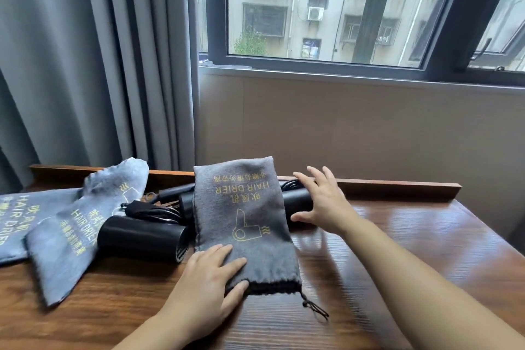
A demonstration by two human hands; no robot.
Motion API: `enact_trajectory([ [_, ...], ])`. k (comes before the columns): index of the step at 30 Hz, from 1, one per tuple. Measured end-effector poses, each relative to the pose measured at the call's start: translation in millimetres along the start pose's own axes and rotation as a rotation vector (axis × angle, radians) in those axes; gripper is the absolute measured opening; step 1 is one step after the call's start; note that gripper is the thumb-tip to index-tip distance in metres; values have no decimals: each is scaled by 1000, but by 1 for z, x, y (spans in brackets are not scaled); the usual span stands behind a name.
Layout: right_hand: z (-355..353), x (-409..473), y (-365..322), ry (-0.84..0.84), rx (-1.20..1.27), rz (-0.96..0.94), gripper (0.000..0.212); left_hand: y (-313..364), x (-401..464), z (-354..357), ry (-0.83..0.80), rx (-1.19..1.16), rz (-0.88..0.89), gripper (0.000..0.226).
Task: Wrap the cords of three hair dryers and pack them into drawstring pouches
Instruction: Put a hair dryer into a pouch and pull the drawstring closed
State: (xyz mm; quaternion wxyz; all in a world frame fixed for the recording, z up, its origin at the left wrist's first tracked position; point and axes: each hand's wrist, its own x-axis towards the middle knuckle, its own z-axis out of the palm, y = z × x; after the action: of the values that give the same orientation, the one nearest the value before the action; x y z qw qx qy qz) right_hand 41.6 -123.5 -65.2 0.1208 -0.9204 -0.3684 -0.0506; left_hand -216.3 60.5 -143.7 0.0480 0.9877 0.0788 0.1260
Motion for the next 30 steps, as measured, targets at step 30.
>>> enact_trajectory([
  [30, -24, -106, 21, -141, -93, 34, 92, 69, 21, -29, 63, -115, 132, 73],
])
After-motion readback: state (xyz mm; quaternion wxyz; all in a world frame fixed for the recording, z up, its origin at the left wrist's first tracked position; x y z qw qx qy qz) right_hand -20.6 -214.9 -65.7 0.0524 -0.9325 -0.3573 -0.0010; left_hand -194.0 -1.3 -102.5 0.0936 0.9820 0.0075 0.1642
